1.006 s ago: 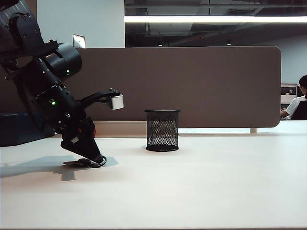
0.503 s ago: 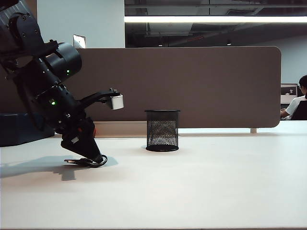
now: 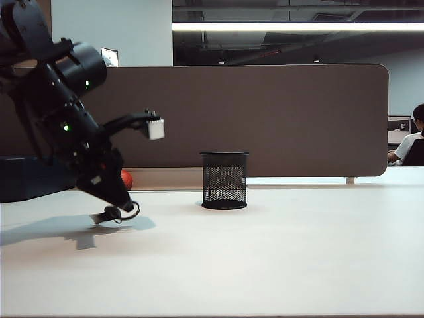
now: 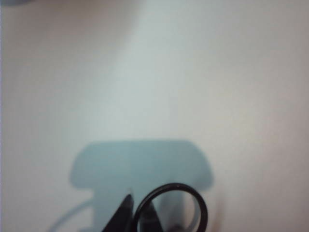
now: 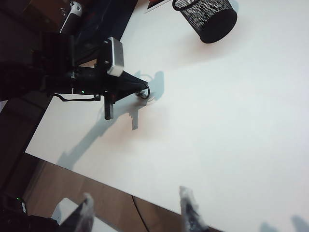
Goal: Pick up a bunch of keys from the table, then put them into the black basket.
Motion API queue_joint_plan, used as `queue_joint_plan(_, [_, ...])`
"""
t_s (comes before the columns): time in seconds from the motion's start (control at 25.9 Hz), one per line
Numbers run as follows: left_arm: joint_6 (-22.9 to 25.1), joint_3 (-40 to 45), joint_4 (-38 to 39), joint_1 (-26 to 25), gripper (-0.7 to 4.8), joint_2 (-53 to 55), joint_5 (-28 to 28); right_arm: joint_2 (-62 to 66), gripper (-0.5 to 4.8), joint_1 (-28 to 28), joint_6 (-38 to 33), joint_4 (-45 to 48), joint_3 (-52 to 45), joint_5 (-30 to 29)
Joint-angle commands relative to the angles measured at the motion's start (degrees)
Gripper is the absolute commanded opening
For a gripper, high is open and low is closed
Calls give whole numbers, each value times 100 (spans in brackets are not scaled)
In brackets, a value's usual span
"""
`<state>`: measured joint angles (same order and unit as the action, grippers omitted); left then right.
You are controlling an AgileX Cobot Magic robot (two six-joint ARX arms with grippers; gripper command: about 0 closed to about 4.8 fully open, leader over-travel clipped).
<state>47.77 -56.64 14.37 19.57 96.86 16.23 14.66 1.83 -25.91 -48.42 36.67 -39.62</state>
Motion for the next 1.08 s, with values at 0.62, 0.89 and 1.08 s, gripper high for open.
queue_joint_plan(0.62, [-352,-24,-17,7,-6,-1014,31,2,230,4,-2,66,28,0])
queue_joint_plan(0.89, [-535,-267,81,7,-6,-1427,39,0,230,4,-2,66,28,-9])
queue_joint_plan(1.08, [-695,-767,79,7,-6,-1530,72,0,230,4,0,66,28,-66])
